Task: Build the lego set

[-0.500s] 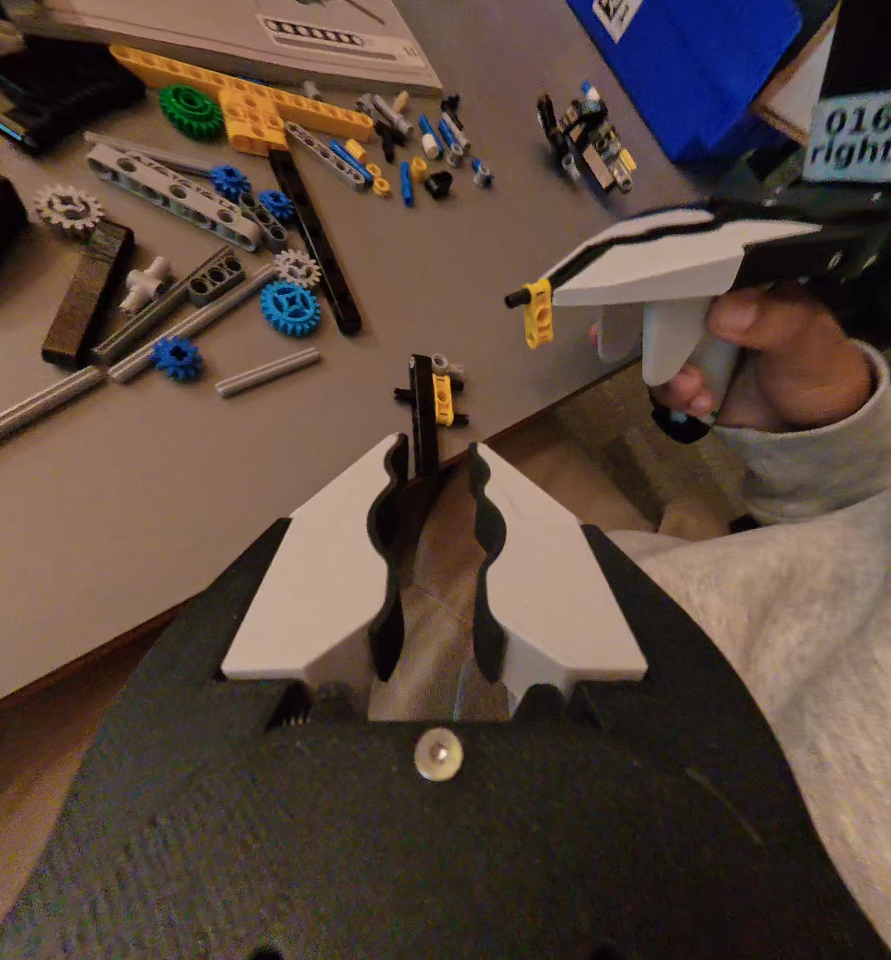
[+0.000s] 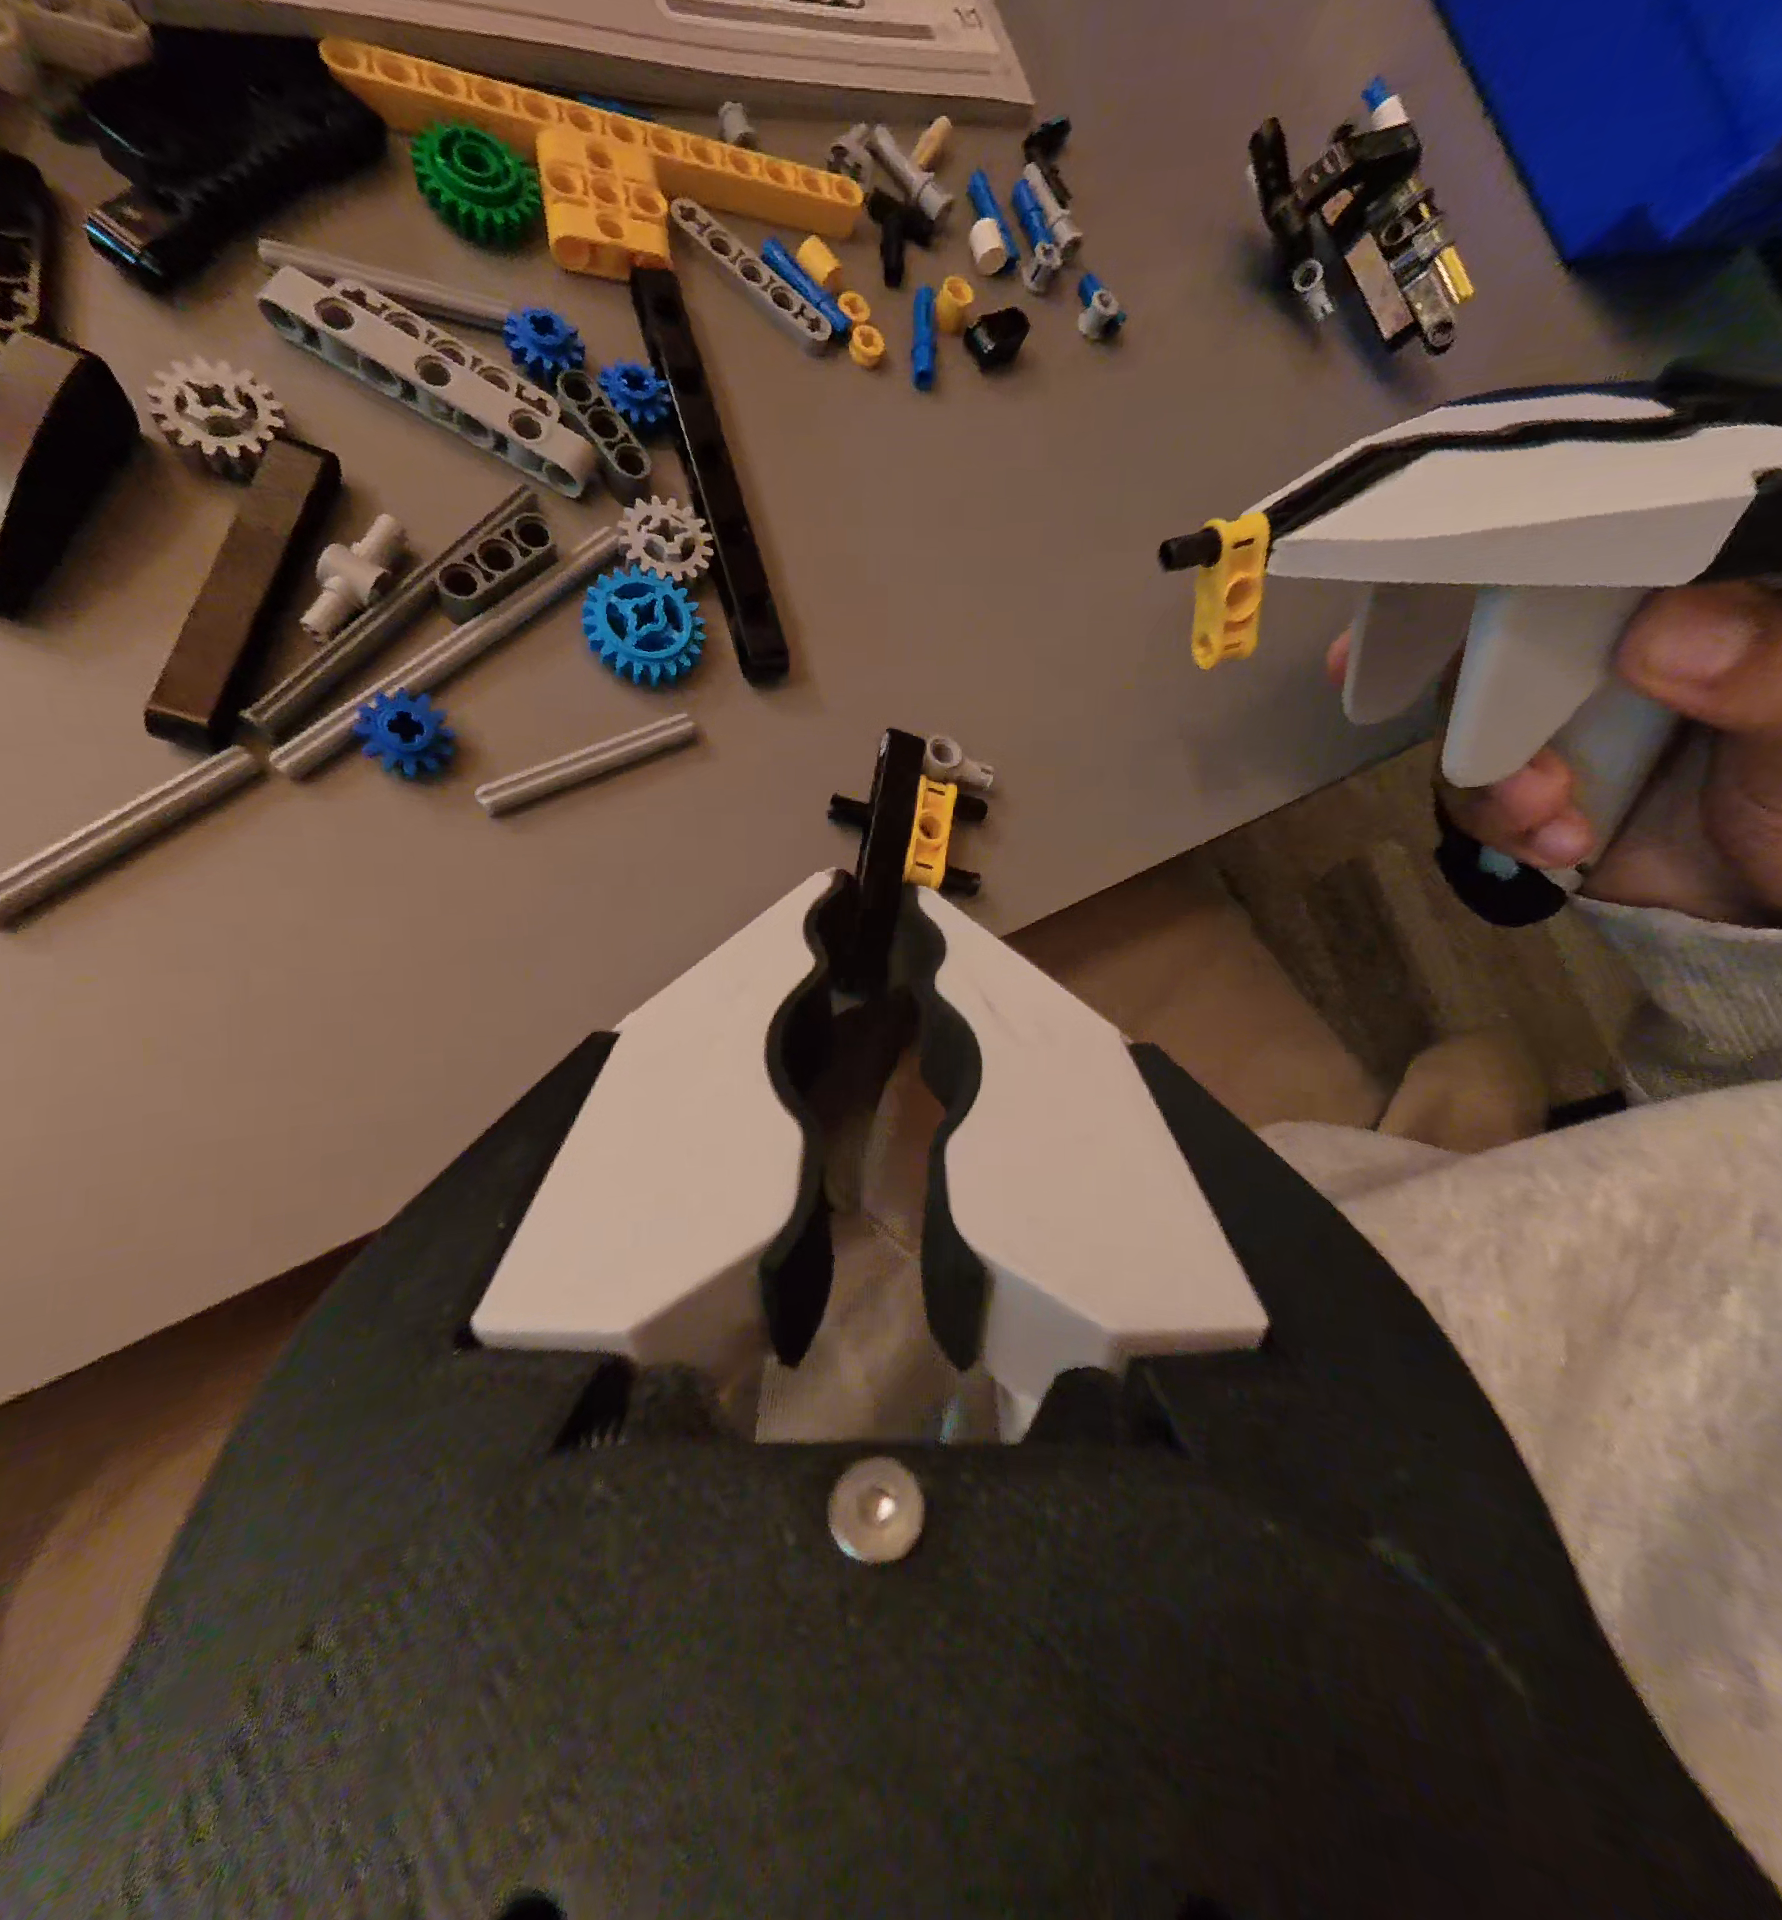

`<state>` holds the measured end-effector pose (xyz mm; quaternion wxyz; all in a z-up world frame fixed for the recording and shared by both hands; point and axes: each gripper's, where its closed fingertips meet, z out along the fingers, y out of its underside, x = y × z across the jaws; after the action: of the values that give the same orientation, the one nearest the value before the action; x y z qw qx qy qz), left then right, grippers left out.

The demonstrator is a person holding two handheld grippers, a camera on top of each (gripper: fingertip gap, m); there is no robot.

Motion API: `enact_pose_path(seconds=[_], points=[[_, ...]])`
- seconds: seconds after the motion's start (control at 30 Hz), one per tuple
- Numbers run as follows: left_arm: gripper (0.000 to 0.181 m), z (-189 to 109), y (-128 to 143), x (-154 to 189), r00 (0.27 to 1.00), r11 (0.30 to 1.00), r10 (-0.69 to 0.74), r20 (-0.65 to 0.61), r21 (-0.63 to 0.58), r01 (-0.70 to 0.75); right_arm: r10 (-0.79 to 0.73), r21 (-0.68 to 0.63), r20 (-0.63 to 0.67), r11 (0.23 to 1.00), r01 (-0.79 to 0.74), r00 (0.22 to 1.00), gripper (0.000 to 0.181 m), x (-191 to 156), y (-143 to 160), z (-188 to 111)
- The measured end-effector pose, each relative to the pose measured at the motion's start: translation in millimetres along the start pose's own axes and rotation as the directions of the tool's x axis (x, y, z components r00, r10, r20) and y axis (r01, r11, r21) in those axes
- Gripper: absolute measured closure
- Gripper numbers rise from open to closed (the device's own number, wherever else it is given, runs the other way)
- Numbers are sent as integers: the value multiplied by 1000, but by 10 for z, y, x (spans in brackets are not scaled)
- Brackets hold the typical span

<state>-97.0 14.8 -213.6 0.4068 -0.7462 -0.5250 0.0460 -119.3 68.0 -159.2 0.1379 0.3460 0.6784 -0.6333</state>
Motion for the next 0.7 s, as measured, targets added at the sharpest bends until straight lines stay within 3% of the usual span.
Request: enact_pose_path(seconds=[0.03,0.3,0.33,0.43,0.53,0.6,0.7], points=[[175,11,2,19,1000,1000,-13,-2,-5,13,7,9,5,1000,-7,1000,179,4,-16,-17],[173,46,82,220,997,996,-70,-9,-51,70,47,40,48,998,-49,998,180,10,-103,-63],[161,42,90,240,996,994,-94,-7,-52,93,51,43,50,998,-53,997,180,13,-112,-64],[151,-34,57,200,990,991,-136,33,-10,136,56,56,53,997,-59,997,180,29,-150,-74],[164,-149,28,199,969,969,-245,-27,38,246,67,66,64,995,-71,996,179,28,-172,-82],[172,-197,55,245,911,917,-388,-140,40,396,68,74,64,995,-73,996,179,30,-189,-90],[172,-234,129,314,744,776,-600,-294,11,631,58,79,58,995,-62,997,179,27,-203,-90]])
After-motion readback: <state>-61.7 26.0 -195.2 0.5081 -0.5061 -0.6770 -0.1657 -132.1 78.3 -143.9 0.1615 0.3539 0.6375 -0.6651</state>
